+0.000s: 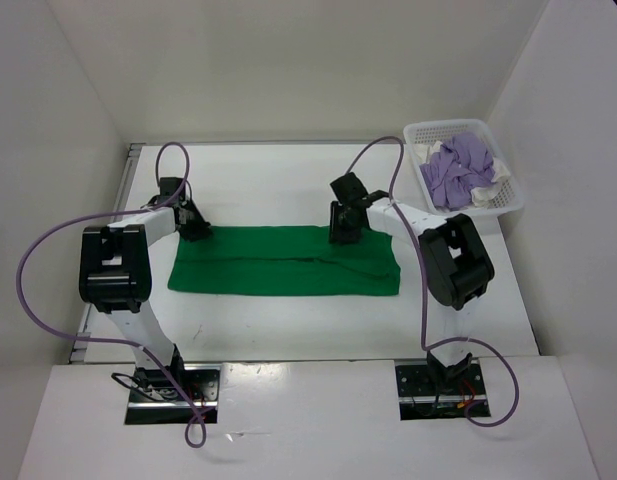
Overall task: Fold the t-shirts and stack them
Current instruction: Fold the other side of the tshirt into a rectangle
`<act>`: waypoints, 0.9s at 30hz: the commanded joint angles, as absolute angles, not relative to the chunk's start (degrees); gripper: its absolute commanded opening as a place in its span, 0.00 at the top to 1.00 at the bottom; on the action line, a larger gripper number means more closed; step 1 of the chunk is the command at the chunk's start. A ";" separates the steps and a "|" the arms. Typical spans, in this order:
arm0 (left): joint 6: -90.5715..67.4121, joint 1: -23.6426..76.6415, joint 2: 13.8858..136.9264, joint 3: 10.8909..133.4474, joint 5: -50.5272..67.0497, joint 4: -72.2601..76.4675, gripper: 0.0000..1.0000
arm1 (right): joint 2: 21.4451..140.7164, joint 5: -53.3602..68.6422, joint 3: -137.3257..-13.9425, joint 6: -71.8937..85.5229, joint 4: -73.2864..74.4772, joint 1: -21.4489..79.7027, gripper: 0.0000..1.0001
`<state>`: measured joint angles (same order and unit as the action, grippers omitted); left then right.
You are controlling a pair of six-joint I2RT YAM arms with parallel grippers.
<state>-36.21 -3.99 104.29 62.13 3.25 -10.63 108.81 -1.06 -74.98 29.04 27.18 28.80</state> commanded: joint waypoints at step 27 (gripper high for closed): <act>-35.95 -4.22 105.21 64.69 3.69 -7.82 0.70 | 94.39 4.74 -62.15 37.25 34.37 39.10 0.96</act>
<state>-36.23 -3.99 104.42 62.28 3.29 -9.74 96.40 1.10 -64.66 33.26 32.29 36.05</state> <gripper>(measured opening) 0.295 0.044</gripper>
